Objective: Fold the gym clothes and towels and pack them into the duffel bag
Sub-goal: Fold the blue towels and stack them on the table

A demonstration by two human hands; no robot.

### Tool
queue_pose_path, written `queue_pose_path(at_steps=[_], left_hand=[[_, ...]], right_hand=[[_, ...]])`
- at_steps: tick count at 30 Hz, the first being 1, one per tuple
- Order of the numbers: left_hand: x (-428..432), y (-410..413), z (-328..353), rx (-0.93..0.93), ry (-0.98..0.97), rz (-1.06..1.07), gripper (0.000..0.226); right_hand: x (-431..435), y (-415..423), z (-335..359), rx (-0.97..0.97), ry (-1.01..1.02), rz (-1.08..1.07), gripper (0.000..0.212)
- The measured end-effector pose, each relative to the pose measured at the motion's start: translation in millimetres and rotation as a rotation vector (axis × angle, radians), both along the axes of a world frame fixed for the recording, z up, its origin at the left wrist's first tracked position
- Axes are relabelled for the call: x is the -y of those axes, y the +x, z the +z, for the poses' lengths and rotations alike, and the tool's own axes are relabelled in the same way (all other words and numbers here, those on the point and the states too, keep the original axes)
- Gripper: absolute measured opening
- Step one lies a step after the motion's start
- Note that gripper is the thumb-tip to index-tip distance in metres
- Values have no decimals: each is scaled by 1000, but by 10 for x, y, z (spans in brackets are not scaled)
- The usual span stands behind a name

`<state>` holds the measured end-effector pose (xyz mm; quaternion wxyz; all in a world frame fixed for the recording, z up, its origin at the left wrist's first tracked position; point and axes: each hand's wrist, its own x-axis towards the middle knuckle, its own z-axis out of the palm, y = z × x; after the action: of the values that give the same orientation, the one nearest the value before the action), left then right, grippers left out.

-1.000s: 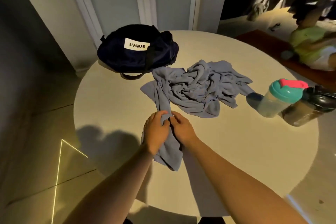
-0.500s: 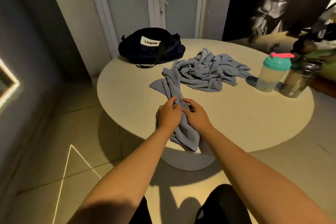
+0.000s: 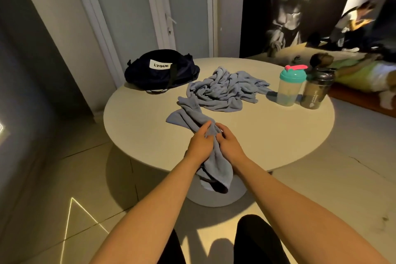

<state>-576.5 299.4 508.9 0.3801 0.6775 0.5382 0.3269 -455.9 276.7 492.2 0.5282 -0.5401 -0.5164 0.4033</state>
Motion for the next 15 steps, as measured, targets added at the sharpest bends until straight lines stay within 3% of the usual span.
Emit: queue_pose_path(at_steps=[2,5,8,11,15], left_hand=[[-23,38,-51,95,-11,-52,28],[-10,57,-13,225,27,40,33],[-21,64,33,234,72,105,31],[-28,69,-5,183,123,82,32],[-39,-6,-47,271,89,-7,35]], right_hand=[[54,5,40,-9,-22,-123,31],[108,62,112,56,42,-439,34],[166,120,173,-71,80,-643,37],[155,132,147,87,48,-444,29],[134,64,100,147,-17,-116,33]])
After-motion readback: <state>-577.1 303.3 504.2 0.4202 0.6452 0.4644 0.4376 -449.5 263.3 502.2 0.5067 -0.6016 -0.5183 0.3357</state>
